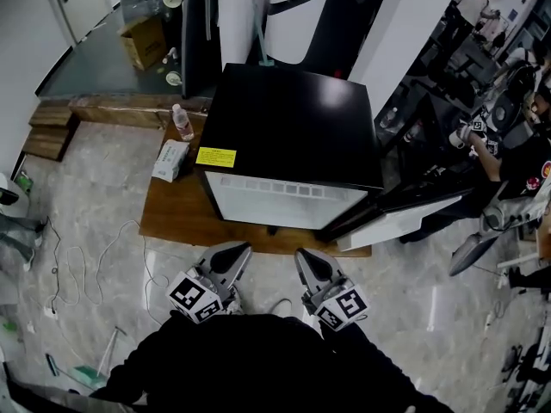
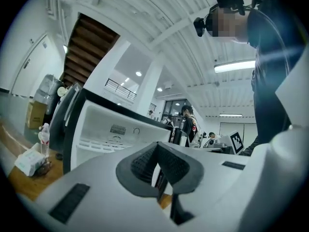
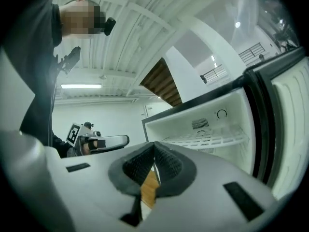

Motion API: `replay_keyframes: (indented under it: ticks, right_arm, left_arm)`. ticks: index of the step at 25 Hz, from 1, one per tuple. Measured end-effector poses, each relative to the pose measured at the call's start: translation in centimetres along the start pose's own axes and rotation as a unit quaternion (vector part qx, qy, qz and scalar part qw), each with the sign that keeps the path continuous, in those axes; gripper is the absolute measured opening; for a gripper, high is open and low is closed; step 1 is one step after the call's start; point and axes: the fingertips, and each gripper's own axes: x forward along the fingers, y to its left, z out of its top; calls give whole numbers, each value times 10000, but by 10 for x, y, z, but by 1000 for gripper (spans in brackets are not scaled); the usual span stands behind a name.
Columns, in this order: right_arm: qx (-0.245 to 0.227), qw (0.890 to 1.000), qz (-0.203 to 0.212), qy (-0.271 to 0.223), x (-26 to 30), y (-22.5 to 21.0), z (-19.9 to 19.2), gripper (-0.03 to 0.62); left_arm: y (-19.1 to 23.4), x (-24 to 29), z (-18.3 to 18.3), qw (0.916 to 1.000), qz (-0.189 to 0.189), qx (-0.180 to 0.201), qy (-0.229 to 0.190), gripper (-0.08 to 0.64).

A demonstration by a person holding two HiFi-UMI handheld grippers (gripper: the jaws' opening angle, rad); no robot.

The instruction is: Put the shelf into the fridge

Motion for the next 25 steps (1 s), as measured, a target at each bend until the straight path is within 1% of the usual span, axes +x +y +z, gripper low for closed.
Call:
replay_keyframes:
  ticks: [2, 4, 8, 11, 13, 20, 25]
  right_arm:
    - [-155, 9998, 98, 24, 3, 4, 6, 5]
    - [-247, 9996, 156, 5, 6, 7, 10, 5]
    - [-367, 9992, 124, -65, 6, 7, 15, 5]
    - [-625, 9980, 119, -41, 10, 10, 16, 6]
    - [-711, 9973, 156, -36, 11, 15, 16, 5]
    - [-633, 9977, 233, -62, 7, 20, 13, 5]
    - [-550, 9981, 263, 10, 4, 20, 11, 6]
  left_arm:
    - [-2, 4, 2, 9998, -5, 176, 25, 5]
    - [-3, 6, 1, 9996, 19, 274, 89, 5]
    - [-5, 8, 1, 9994, 50, 326, 115, 5]
    - [-5, 12, 4, 9993, 28, 356, 71, 5]
    - [-6, 12, 3, 9993, 17, 376, 81, 5]
    - [-12, 12, 0, 9993, 28, 369, 113, 5]
    - [-14, 13, -2, 9993, 12, 363, 126, 5]
